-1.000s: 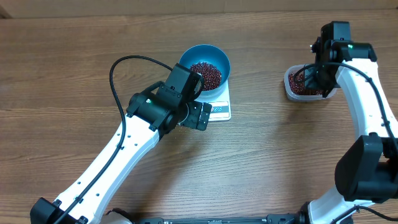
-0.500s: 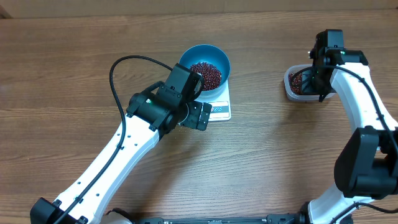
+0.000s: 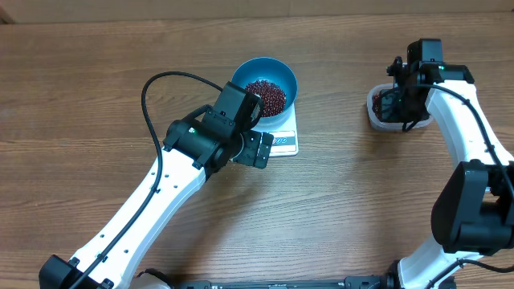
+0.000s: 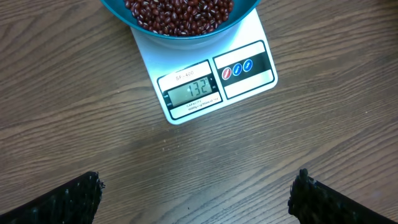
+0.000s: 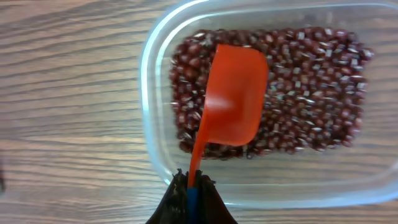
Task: Scoop item into bowl and weigh 150g on scale
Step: 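Dip the scoop into the tub and scoop beans with the right gripper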
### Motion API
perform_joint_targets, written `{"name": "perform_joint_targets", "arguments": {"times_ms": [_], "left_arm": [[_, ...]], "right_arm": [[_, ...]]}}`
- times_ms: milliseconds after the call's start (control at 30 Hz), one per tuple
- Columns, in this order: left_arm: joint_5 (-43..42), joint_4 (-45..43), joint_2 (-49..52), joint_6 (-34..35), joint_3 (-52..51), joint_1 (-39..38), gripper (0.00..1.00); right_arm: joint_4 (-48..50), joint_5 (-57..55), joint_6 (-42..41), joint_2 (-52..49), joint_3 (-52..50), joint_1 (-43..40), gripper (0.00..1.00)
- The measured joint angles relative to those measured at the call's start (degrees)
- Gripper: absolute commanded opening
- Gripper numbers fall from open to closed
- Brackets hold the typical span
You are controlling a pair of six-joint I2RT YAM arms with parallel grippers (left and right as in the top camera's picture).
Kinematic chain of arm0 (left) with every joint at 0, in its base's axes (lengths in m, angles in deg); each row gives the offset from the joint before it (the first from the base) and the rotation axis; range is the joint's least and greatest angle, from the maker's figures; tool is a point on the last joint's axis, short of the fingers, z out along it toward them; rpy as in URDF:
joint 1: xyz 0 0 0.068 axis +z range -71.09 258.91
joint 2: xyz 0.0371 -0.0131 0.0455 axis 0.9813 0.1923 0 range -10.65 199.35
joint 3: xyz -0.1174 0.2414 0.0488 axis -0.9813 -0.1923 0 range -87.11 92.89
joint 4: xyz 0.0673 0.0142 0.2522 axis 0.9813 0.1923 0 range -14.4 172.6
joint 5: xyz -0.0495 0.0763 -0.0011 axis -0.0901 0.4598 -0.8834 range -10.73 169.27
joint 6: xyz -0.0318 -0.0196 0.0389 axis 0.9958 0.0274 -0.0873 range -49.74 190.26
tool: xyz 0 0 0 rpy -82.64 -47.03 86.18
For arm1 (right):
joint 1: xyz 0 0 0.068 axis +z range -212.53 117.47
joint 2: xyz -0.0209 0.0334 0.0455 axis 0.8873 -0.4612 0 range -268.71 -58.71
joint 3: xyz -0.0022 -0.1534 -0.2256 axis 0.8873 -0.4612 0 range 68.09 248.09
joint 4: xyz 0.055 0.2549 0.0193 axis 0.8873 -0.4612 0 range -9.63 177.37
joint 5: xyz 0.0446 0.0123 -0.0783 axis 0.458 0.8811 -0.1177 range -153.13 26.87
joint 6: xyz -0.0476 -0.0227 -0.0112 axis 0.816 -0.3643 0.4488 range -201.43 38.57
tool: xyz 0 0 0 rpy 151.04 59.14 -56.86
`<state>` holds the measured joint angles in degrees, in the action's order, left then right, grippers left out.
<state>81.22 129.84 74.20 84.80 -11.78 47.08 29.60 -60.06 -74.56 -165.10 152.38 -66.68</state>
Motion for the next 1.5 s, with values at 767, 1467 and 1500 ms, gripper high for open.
{"name": "perform_joint_targets", "arguments": {"times_ms": [767, 1467, 1500], "left_arm": [[0.0, 0.0, 0.0, 0.0, 0.0, 0.0, 0.99], [0.0, 0.0, 0.0, 0.0, 0.0, 0.0, 0.99], [0.0, 0.0, 0.0, 0.0, 0.0, 0.0, 1.0]], "right_arm": [[-0.96, 21.22, 4.26, -0.02, 0.0, -11.34, 0.03], [1.62, 28.41, 6.47, -0.02, -4.35, -14.16, 0.03], [1.57, 29.14, 6.45, -0.02, -4.42, -14.36, 0.04]]}}
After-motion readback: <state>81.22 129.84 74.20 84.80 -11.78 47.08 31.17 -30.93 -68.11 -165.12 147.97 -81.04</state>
